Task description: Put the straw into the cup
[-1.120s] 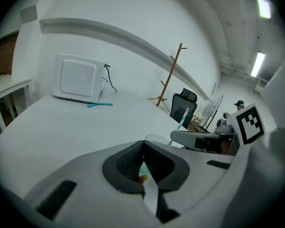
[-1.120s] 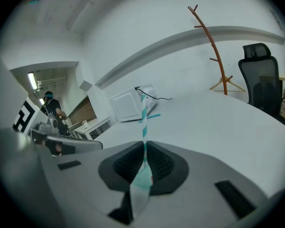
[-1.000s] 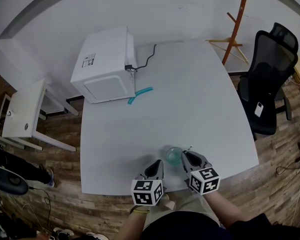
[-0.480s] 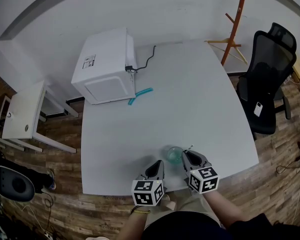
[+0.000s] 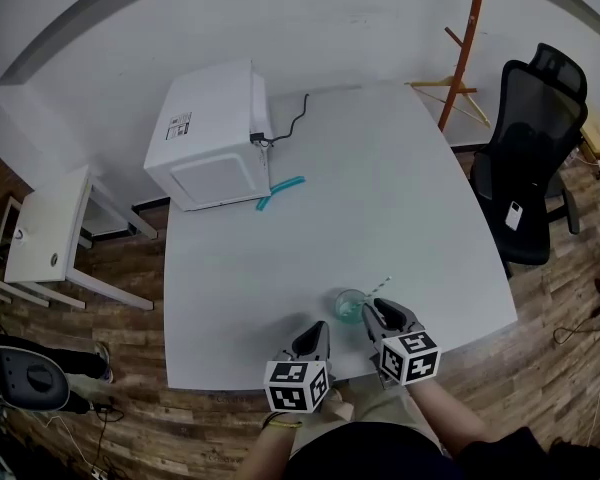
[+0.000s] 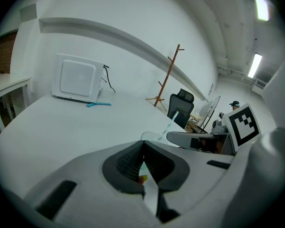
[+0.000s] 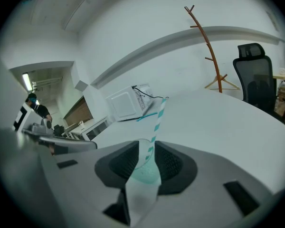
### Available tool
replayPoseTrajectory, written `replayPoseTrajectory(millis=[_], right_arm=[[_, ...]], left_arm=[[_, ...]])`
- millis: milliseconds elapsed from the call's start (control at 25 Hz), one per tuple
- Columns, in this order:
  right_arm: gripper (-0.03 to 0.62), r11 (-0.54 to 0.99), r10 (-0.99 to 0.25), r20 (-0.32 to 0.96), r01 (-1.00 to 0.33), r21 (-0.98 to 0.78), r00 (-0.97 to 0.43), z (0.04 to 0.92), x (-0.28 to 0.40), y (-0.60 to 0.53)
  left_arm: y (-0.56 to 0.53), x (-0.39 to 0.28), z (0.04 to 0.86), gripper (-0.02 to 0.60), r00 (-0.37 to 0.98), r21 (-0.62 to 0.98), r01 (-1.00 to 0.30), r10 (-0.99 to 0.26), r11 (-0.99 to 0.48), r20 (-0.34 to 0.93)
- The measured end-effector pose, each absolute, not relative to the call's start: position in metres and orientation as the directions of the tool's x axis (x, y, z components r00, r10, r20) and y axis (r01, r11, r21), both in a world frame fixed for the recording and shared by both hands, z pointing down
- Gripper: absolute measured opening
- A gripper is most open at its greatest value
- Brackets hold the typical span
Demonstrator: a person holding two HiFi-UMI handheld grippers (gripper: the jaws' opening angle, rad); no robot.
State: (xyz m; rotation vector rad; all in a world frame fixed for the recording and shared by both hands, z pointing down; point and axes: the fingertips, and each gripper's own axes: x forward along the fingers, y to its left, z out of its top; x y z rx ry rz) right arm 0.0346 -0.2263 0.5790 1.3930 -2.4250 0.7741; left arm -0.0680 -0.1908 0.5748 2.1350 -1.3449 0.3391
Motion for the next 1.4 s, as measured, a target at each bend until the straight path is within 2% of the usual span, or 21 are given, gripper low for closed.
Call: replayPoseTrajectory(millis=[80, 920, 1400], right_arm=[[0.110, 0.401, -0.733, 0.445, -0.855, -0.328, -0.515, 0.576, 0.034, -0.224], [0.110, 0.413, -0.777, 0.370, -0.856, -0.311, -0.509, 0.535, 0.024, -0.193], [0.060, 0.435, -0.810, 0.312, -0.865, -0.249, -0.497, 0.502, 0.014, -0.164]], left_arm=[[-0.189, -0.069, 0.574, 0.018, 0.459, 0.343, -0.883, -0.736, -0.320, 0.498], [-0.165, -0.070, 0.552, 0.018, 0.492, 0.324, -0.868, -0.744, -0.377, 0.453], [-0.139, -0.075, 0.539, 0.018, 0.514, 0.307, -0.856, -0.744, -0.415, 0.427]])
